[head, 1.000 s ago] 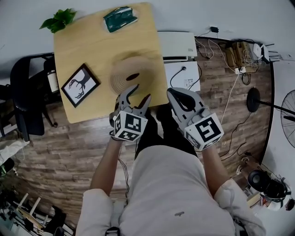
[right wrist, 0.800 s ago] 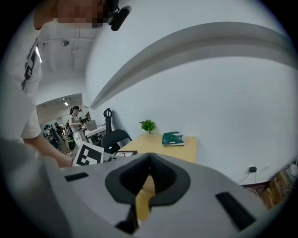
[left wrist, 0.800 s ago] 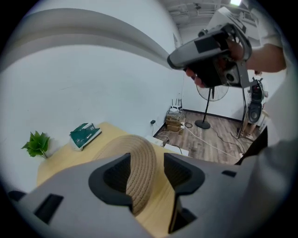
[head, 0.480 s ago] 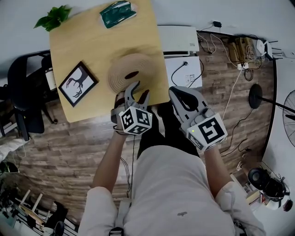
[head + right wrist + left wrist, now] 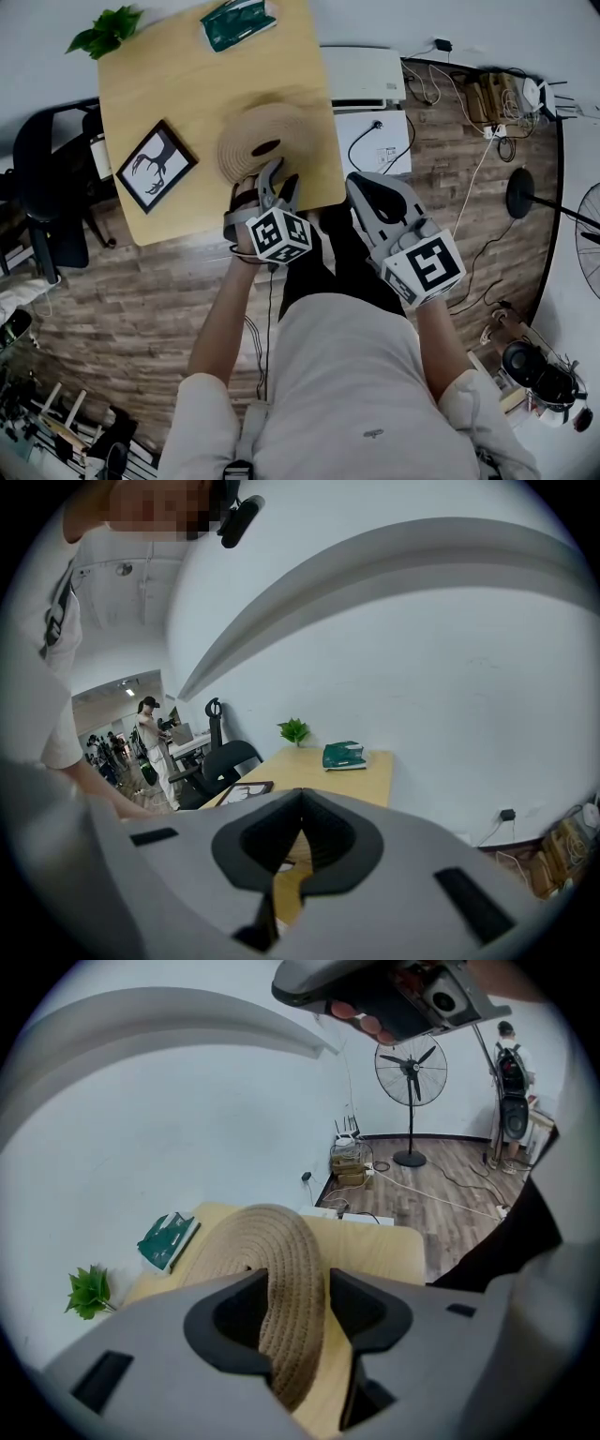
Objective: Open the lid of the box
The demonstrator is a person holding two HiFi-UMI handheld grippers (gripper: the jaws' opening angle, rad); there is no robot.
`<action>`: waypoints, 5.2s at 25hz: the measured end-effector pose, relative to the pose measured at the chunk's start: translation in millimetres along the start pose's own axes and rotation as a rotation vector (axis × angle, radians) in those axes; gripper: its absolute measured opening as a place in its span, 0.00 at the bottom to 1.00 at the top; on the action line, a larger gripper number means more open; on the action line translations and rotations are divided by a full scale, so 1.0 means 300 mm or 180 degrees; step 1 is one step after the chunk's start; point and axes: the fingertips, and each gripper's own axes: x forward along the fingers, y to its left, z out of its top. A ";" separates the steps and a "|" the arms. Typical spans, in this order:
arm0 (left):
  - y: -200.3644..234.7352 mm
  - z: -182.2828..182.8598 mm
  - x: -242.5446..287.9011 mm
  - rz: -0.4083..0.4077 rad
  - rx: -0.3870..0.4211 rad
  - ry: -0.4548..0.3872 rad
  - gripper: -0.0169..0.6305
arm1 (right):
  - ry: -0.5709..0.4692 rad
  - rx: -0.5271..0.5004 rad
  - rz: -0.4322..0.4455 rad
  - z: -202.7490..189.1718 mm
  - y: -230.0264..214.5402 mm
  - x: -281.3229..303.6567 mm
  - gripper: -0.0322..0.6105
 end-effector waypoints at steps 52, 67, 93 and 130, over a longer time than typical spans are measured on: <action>0.121 0.100 -0.158 0.0374 0.0300 -0.0075 0.15 | -0.0356 -0.0087 -0.0098 0.148 0.015 -0.087 0.05; 0.253 0.153 -0.273 0.0626 0.0094 -0.0284 0.14 | -0.0490 -0.0182 -0.0052 0.228 0.039 -0.094 0.05; 0.552 0.298 -0.864 0.1280 -0.1677 -0.1722 0.14 | -0.0867 -0.0212 0.0182 0.418 0.110 -0.092 0.05; 0.502 0.149 -1.001 0.1151 -0.2750 -0.2033 0.14 | -0.0779 -0.0345 0.0281 0.400 0.169 -0.099 0.05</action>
